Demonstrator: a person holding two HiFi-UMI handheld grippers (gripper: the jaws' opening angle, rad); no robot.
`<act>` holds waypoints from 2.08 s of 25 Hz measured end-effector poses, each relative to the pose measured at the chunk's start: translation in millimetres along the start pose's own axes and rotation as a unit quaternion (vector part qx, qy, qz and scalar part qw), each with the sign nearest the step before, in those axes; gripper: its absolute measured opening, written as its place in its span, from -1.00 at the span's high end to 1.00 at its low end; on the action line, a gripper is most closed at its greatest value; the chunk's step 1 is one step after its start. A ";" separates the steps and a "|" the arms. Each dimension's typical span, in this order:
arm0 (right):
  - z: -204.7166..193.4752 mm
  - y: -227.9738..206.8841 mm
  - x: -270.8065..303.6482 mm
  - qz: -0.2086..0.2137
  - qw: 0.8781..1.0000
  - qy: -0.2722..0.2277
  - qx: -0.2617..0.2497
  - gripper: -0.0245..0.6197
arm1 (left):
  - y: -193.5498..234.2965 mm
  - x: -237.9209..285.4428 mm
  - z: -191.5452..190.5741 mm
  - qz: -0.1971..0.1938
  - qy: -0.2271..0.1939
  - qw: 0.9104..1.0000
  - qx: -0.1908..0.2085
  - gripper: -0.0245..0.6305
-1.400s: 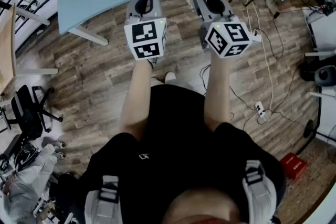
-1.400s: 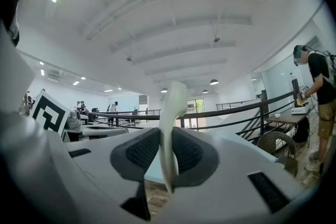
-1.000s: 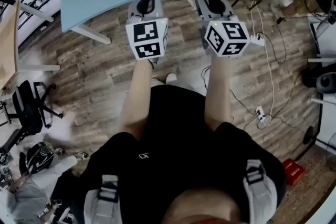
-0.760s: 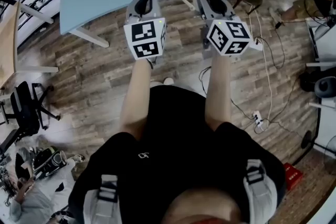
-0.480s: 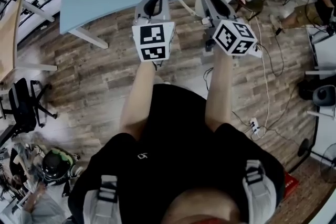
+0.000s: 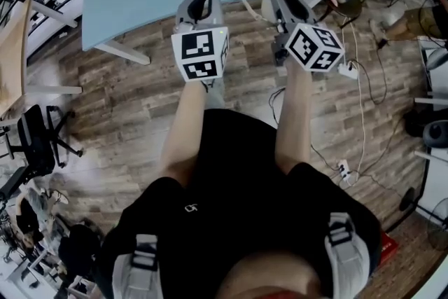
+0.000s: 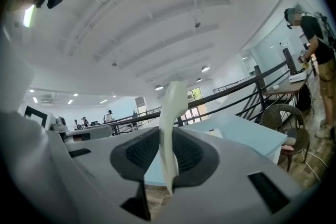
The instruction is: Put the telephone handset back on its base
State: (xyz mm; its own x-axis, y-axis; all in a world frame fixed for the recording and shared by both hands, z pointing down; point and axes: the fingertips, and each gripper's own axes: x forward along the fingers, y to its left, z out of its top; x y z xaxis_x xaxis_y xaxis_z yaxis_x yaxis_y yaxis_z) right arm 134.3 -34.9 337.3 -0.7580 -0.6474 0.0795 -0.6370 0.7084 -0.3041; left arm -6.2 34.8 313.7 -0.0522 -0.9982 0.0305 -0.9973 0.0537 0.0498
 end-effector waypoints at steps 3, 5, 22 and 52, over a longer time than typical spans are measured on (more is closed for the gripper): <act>0.9 -18.8 29.5 -0.006 1.000 0.004 0.003 0.70 | 11.5 34.8 -13.0 -0.004 0.012 1.000 -0.008 0.93; -1.9 -36.4 51.6 -0.010 1.000 0.009 0.012 0.70 | 17.7 62.9 -23.0 -0.009 0.022 1.000 -0.012 0.93; -9.8 -142.2 247.7 -0.068 0.994 0.059 0.068 0.70 | 92.2 289.0 -76.8 -0.067 0.111 0.991 -0.041 0.93; -127.4 -205.8 405.4 0.044 0.948 0.248 0.194 0.71 | 157.1 366.9 -137.4 0.017 0.180 0.980 -0.080 0.93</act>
State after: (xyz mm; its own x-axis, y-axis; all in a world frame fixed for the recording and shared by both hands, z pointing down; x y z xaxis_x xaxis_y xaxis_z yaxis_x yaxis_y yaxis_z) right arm -59.9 -407.4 553.0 -0.8401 -0.3112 0.4443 -0.5412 0.5352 -0.6486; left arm -175.0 -319.1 469.9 -0.0342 -0.9226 0.3843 -0.9732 0.1182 0.1972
